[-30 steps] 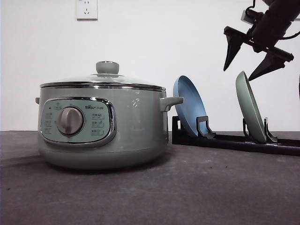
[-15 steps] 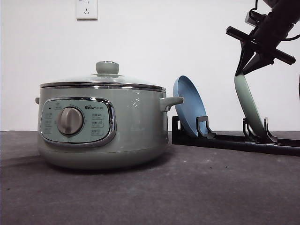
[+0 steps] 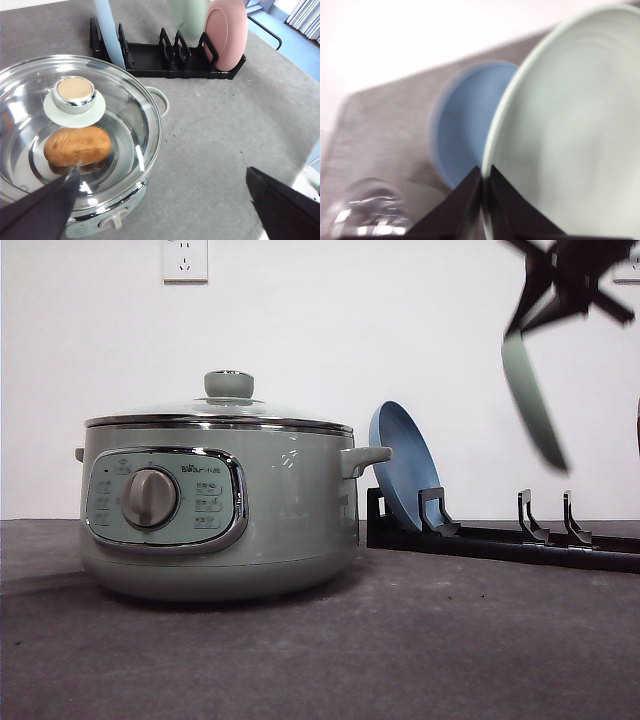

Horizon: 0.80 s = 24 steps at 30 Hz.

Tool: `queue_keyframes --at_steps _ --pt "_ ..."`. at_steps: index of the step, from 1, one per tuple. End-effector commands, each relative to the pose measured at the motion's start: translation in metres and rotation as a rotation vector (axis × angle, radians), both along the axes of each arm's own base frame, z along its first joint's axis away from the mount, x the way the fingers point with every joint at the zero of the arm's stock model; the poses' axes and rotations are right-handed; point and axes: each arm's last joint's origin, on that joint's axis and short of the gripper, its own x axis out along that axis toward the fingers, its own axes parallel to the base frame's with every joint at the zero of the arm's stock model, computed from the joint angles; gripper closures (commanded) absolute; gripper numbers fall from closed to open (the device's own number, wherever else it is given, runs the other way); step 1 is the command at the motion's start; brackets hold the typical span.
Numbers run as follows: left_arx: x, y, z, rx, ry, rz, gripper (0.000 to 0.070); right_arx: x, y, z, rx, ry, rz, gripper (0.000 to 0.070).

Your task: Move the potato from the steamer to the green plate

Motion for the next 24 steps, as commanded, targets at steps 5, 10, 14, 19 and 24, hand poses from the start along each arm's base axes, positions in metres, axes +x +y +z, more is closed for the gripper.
queue_keyframes --at_steps 5,10,14,19,24 --pt "-0.001 -0.001 0.008 -0.008 -0.029 -0.011 0.0024 -0.04 0.008 0.039 -0.044 -0.109 0.094 0.07" --pt "-0.001 -0.001 0.008 -0.008 -0.029 -0.014 0.0024 -0.078 0.024 0.05 -0.133 -0.095 0.2 0.07" --pt "-0.002 -0.003 0.008 -0.008 -0.029 -0.023 0.0024 -0.107 0.045 0.052 -0.259 -0.057 0.274 0.07" --pt "-0.003 -0.005 0.007 -0.008 -0.027 -0.037 0.0024 -0.143 0.077 0.051 -0.433 -0.016 0.349 0.07" --pt "-0.003 -0.006 0.007 -0.01 -0.024 -0.042 0.0024 -0.172 0.106 0.05 -0.533 0.005 0.448 0.07"
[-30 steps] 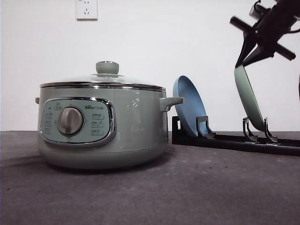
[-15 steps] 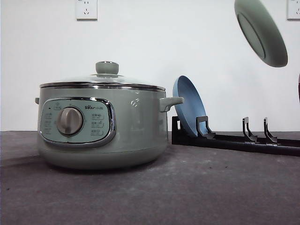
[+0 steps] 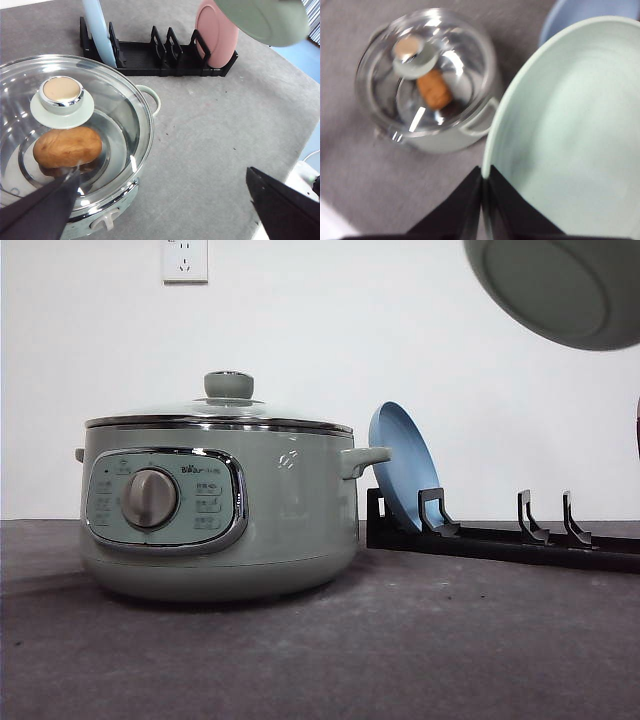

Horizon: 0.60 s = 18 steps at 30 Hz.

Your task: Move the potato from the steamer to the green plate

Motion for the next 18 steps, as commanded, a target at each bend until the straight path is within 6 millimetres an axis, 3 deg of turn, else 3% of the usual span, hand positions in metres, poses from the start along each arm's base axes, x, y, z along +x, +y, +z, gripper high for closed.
queue_keyframes --at_steps 1,11,18 --pt "-0.001 -0.001 0.007 -0.01 -0.024 -0.01 0.0024 -0.011 0.011 0.003 -0.059 -0.023 0.046 0.07" --pt "-0.001 -0.001 0.007 -0.009 -0.023 -0.01 0.0024 -0.068 0.064 -0.023 -0.342 -0.026 0.097 0.07" --pt "-0.001 -0.001 0.007 -0.009 -0.023 -0.01 0.0024 -0.102 0.095 -0.067 -0.456 -0.054 0.117 0.07"
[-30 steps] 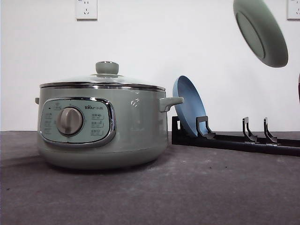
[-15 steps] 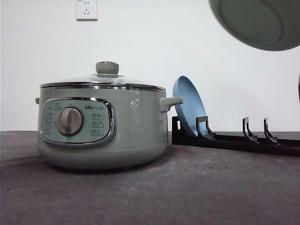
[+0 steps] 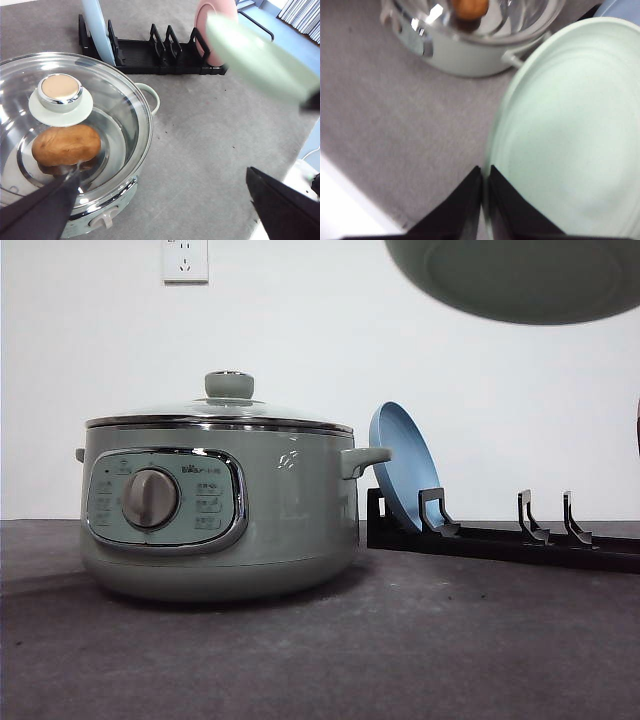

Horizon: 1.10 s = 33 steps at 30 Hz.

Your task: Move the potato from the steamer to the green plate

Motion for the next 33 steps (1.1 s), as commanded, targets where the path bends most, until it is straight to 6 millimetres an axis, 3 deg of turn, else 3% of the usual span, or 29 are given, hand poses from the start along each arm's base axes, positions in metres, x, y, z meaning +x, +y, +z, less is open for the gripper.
queue_keyframes --at_steps 1,8,16,25,33 --pt "-0.001 -0.001 0.008 -0.011 -0.029 -0.009 0.0025 -0.008 0.007 -0.013 -0.003 0.016 -0.037 0.07" --pt "-0.001 -0.001 0.008 -0.011 -0.029 -0.009 0.0025 -0.019 0.019 -0.082 -0.037 0.064 -0.077 0.07" --pt "-0.001 -0.001 0.008 -0.011 -0.029 -0.009 0.0024 -0.021 0.012 -0.149 -0.075 0.084 -0.12 0.07" --pt "-0.001 -0.001 0.008 -0.011 -0.028 -0.009 0.0025 -0.02 0.006 -0.191 -0.047 0.052 -0.11 0.07" --pt "-0.001 -0.001 0.008 -0.011 -0.029 -0.009 0.0025 -0.016 0.009 -0.201 -0.061 0.021 -0.024 0.07"
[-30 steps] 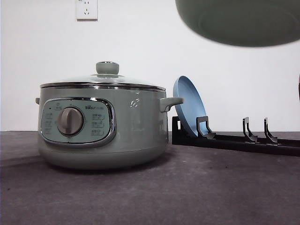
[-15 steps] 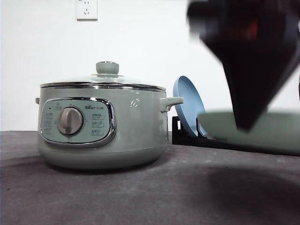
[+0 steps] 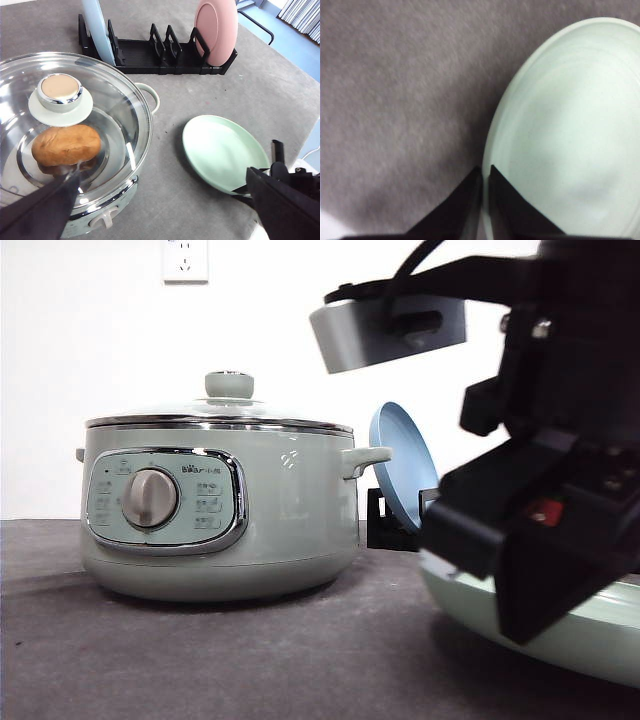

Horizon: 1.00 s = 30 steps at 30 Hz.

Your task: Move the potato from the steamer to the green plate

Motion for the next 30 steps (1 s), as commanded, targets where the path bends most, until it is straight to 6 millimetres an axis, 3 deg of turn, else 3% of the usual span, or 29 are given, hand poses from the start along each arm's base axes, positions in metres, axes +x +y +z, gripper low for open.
queue_keyframes --at_steps 1,7,12,16,19,22,26,30 --pt "-0.001 -0.001 0.008 -0.011 -0.029 -0.009 0.0025 0.0 0.006 -0.001 -0.021 -0.022 0.06 0.07" --pt "-0.001 -0.001 0.007 -0.009 -0.024 -0.009 0.0024 0.0 0.006 -0.001 -0.023 -0.022 0.073 0.0674" --pt "-0.001 0.0 0.007 -0.006 -0.017 -0.009 0.0024 0.002 0.009 0.012 0.007 -0.004 0.067 0.0393" --pt "-0.002 0.0 0.006 -0.002 -0.013 -0.011 0.0024 0.01 0.013 0.049 0.168 0.081 0.118 0.0266" --pt "-0.002 0.0 0.006 -0.002 -0.012 -0.01 0.0024 0.02 0.008 0.083 0.29 0.157 0.164 0.0219" --pt "-0.002 0.0 0.006 -0.002 -0.012 -0.01 0.0024 0.031 -0.004 0.118 0.39 0.193 0.185 0.0213" --pt "-0.002 0.0 0.006 -0.002 -0.01 -0.01 0.0024 0.045 -0.029 0.162 0.526 0.109 0.165 0.0213" --pt "-0.002 0.0 0.006 -0.001 -0.007 -0.01 0.0024 0.06 -0.063 0.189 0.641 -0.009 0.104 0.021"
